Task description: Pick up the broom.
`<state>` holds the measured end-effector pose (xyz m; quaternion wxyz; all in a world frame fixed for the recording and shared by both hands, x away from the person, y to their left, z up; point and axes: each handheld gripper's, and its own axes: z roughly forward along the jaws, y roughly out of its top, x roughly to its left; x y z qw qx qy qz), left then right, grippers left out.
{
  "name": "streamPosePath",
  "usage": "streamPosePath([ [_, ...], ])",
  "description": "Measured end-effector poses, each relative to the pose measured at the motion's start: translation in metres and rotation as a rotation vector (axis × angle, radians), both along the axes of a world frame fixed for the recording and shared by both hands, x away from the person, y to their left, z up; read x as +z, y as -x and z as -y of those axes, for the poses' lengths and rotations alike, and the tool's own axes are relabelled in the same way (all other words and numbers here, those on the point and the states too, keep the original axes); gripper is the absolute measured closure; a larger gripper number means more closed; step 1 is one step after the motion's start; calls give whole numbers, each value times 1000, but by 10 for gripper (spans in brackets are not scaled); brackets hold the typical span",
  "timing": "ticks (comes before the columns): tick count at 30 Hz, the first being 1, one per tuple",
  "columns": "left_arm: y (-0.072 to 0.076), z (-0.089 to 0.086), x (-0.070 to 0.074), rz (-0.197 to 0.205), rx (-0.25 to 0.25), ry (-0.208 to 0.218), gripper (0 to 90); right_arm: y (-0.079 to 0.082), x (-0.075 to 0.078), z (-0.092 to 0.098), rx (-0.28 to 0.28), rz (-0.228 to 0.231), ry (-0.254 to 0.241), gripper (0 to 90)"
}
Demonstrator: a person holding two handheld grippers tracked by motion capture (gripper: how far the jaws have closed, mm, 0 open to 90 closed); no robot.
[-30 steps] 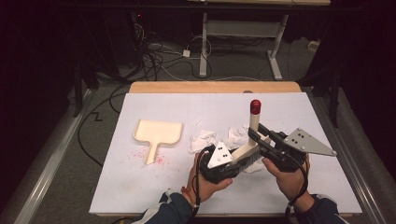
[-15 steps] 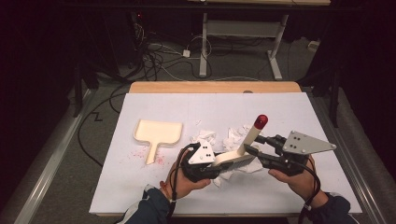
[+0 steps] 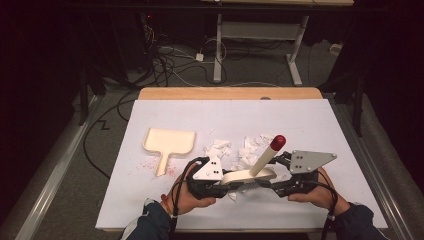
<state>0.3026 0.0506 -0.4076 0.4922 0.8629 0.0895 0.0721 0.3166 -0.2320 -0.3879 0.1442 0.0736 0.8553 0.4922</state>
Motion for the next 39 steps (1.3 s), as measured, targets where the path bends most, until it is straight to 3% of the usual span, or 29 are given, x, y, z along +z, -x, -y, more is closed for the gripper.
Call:
streamPosePath([
  [4, 1, 5, -3, -4, -57, -18, 657, -6, -16, -5, 91, -45, 57, 424],
  [7, 0, 6, -5, -15, -78, -15, 656, -6, -22, -7, 173, -65, 58, 558],
  [9, 0, 5, -6, -23, -90, -10, 656, -5, -25, -7, 187, -64, 45, 583],
  [12, -1, 5, -7, -37, -103, 13, 654, -7, -27, -6, 211, -97, 24, 604],
  [16, -4, 2, -8, -39, -108, 13, 592, -3, -27, -7, 241, -86, 31, 683],
  [21, -4, 0, -6, -10, -38, 20, 506, -2, -24, -9, 190, -73, 30, 684],
  [22, -4, -2, -5, 1, 8, 12, 466, -3, -23, -9, 178, -67, 35, 684],
  [23, -5, -4, -5, 3, 17, 14, 458, -2, -23, -9, 166, -63, 39, 684],
  [26, -4, -7, -3, 39, 106, -8, 294, -4, -21, -7, 135, -53, 41, 685],
  [27, -4, -7, -3, 39, 106, -8, 279, -4, -20, -7, 123, -52, 41, 684],
  [29, -6, -14, -3, 47, 177, 16, 229, -5, -20, -6, 93, -43, 47, 684],
  [32, -7, -20, -2, 59, 219, 26, 203, -7, -20, -4, 65, -40, 62, 685],
  [33, -7, -23, -2, 63, 231, 37, 194, -8, -19, -2, 31, -34, 69, 684],
  [36, -3, -37, -3, 116, 297, 42, 193, -10, -17, 1, -7, -23, 71, 684],
  [39, -1, -45, -5, 141, 331, 20, 194, -12, -15, 6, -55, -20, 71, 685],
])
